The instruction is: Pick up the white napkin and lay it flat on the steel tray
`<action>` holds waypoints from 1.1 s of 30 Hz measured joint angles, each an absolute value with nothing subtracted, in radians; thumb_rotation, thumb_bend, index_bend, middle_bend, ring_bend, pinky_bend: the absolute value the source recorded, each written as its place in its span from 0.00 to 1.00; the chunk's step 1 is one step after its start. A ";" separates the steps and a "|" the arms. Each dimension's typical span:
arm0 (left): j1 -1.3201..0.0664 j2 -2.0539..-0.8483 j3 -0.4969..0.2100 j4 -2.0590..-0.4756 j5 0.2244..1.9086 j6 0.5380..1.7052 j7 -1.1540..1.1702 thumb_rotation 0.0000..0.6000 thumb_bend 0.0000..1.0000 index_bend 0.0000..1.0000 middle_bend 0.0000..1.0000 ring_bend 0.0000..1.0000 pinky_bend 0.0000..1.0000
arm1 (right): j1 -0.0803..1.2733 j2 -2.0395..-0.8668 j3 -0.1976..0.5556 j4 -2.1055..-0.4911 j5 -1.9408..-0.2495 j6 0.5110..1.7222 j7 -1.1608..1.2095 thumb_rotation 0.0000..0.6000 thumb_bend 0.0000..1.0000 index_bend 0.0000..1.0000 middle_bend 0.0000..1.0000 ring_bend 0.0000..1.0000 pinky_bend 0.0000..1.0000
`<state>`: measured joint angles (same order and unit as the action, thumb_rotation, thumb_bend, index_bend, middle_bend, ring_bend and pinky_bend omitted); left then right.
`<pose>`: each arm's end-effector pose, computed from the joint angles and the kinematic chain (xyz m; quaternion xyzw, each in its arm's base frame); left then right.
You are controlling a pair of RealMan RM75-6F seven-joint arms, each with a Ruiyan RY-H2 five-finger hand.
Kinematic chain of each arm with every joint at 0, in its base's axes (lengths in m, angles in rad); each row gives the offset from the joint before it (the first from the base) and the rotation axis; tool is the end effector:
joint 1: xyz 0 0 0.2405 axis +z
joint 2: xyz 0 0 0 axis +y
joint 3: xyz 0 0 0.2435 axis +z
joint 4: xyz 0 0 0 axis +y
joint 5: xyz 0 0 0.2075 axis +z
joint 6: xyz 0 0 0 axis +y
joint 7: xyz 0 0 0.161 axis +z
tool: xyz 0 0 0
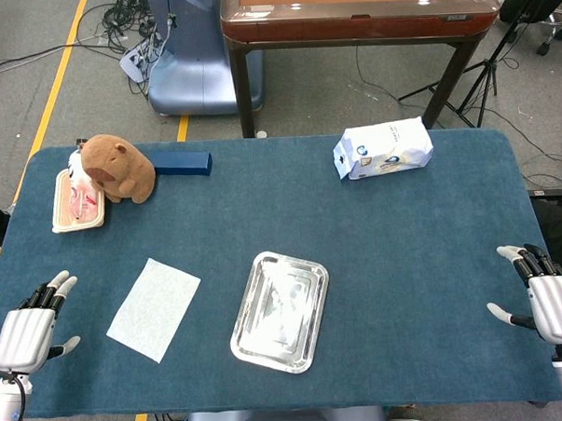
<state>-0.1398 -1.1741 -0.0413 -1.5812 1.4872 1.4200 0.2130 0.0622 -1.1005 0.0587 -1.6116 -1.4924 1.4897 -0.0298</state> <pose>-0.2950 0.2112 0.1312 -0.6500 -0.3357 -0.3260 0.5987 -0.3046 -0.1920 0.1643 0.5933 -0.3775 0.3720 0.6059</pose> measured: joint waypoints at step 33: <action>-0.228 -1.294 0.043 -1.231 1.812 1.511 0.080 1.00 0.03 0.24 0.39 0.35 0.56 | 0.058 -1.107 0.057 -1.593 -1.527 1.516 0.016 1.00 0.00 0.24 0.28 0.17 0.36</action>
